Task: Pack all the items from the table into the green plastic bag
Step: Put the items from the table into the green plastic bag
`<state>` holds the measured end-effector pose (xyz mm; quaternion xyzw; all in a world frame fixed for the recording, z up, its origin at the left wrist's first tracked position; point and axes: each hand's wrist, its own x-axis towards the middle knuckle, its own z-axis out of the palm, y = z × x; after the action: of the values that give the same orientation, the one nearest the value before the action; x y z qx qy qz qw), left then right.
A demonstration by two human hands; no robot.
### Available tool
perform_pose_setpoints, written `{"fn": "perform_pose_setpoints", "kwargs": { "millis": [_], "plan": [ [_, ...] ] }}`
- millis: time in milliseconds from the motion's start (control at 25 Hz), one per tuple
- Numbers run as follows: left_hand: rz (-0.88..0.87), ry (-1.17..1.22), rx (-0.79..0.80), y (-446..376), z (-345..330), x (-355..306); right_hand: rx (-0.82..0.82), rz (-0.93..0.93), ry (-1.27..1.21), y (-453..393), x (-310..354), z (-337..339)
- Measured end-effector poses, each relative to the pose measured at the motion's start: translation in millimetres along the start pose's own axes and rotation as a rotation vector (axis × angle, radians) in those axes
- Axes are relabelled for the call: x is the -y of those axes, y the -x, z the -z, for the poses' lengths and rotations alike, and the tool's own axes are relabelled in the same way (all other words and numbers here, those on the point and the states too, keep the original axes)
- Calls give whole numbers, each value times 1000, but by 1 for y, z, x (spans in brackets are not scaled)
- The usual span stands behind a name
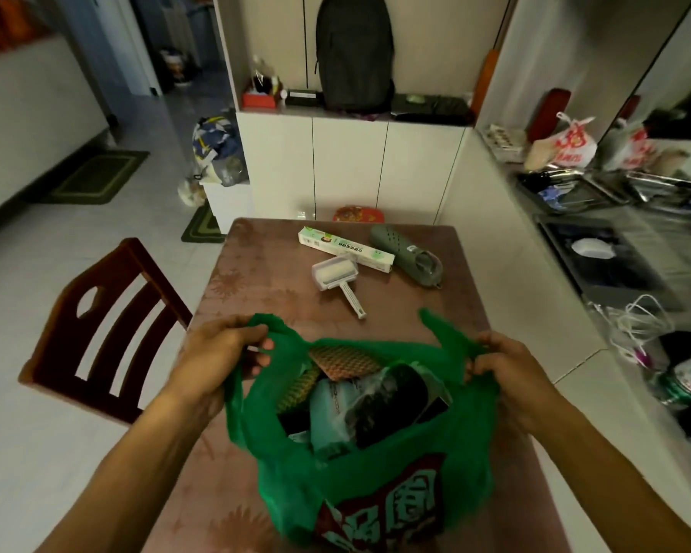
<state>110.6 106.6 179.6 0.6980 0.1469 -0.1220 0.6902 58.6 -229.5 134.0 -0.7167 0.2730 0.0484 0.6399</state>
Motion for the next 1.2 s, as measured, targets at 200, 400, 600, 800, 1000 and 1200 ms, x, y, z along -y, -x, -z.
{"fn": "perform_pose_setpoints", "kwargs": {
  "millis": [200, 400, 600, 800, 1000, 1200],
  "plan": [
    [-280, 17, -30, 11, -37, -36, 285, 157, -545, 36, 77, -4],
    [-610, 143, 11, 26, -41, -75, 264, 444, -471, 56, 102, 24],
    [-356, -98, 37, 42, -11, -15, -158, 171, 56, 39, 46, 48],
    [-311, -397, 39, 34, 10, -12, -322, 144, 671, 19, 57, 43],
    [-482, -799, -85, -1, 21, -50, -424, 434, 1035, 15, 112, -18],
    [-300, -500, 48, -164, -3, -43, 75, 449, 788, -97, 152, -154]
  ]
}}
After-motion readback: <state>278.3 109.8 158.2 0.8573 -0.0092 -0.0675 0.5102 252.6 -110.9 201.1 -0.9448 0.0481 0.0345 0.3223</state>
